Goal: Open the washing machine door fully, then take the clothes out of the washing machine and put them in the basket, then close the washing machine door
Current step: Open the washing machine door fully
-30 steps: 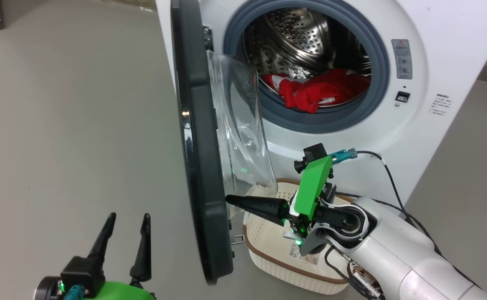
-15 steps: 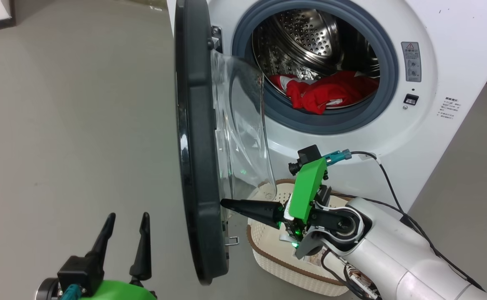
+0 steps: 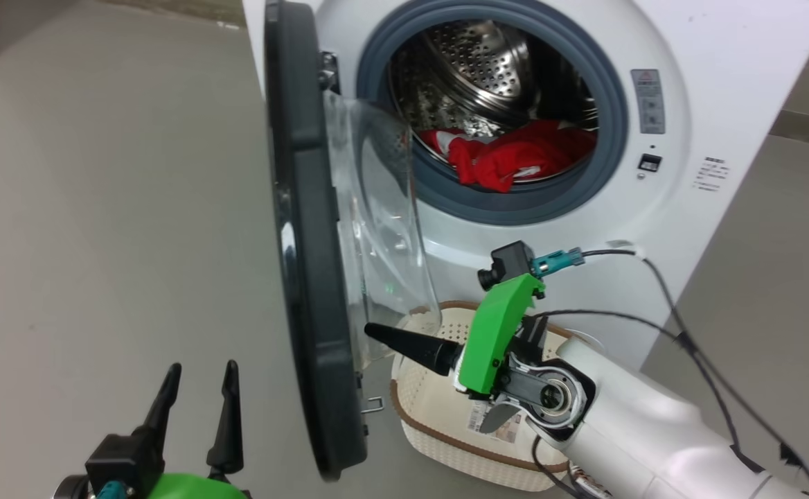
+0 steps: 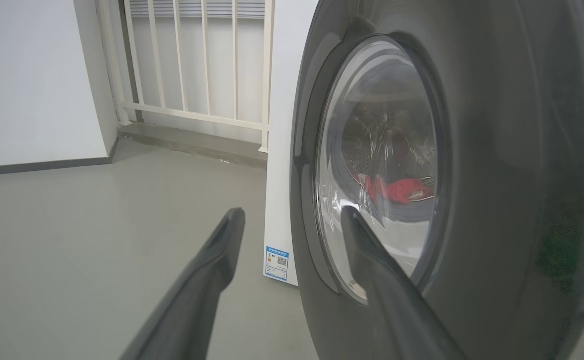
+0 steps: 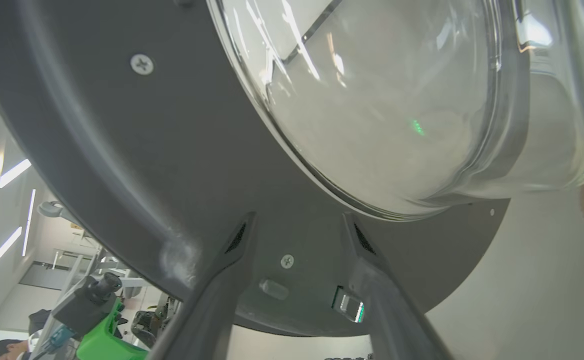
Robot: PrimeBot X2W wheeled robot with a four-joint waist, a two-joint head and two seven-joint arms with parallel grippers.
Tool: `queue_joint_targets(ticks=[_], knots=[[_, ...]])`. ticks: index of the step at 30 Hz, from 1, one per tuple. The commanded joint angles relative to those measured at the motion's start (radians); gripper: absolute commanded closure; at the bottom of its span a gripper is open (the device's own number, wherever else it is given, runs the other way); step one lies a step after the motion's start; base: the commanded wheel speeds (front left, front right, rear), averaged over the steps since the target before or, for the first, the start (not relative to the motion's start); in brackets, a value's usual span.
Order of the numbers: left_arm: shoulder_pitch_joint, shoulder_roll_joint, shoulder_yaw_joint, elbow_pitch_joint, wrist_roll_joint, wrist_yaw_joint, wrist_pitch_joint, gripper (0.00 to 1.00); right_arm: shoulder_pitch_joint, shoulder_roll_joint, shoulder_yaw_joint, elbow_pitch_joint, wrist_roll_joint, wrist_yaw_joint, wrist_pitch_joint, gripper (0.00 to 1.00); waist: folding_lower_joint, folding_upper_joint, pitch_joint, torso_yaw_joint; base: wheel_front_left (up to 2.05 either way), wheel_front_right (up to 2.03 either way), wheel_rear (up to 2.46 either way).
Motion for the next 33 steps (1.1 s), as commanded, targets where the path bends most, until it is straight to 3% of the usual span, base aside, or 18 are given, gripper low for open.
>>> queue_joint_targets(ticks=[1, 11, 18, 20, 24, 29, 33], knots=[[-0.008, 0.018, 0.036, -0.031, -0.012, 0.009, -0.004, 0.0, -0.02, 0.0, 0.002, -0.026, -0.04, 0.008, -0.033, 0.0, 0.0, 0.0, -0.005, -0.022, 0.0, 0.0, 0.0], [0.03, 0.03, 0.048, -0.051, -0.031, 0.015, 0.0, 0.0, -0.012, -0.104, 0.177, 0.014, -0.441, 0.008, -0.384, 0.0, 0.0, 0.0, -0.018, -0.081, 0.0, 0.0, 0.0], [0.064, 0.036, 0.047, -0.072, -0.035, 0.023, 0.001, 0.0, -0.007, -0.108, 0.222, 0.159, -0.61, 0.008, -0.572, 0.0, 0.0, 0.0, -0.034, -0.102, 0.0, 0.0, 0.0], [0.068, 0.047, 0.056, -0.066, -0.045, 0.015, -0.005, 0.0, 0.004, -0.093, 0.152, 0.202, -0.656, 0.008, -0.587, 0.0, 0.0, 0.0, -0.036, -0.109, 0.0, 0.0, 0.0], [0.082, 0.044, 0.058, -0.088, -0.044, 0.023, -0.015, 0.0, 0.044, -0.09, -0.074, 0.166, -0.823, 0.008, -0.588, 0.0, 0.0, 0.0, -0.038, -0.119, 0.0, 0.0, 0.0], [0.096, 0.048, 0.061, -0.106, -0.041, 0.029, -0.023, 0.0, 0.202, -0.056, -0.392, 0.004, -1.097, 0.008, -0.589, 0.0, 0.0, 0.0, -0.038, -0.122, 0.0, 0.0, 0.0], [0.099, 0.048, 0.059, -0.108, -0.043, 0.03, -0.027, 0.0, 0.368, -0.006, -0.548, -0.167, -1.298, 0.008, -0.589, 0.0, 0.0, 0.0, -0.039, -0.12, 0.0, 0.0, 0.0]])
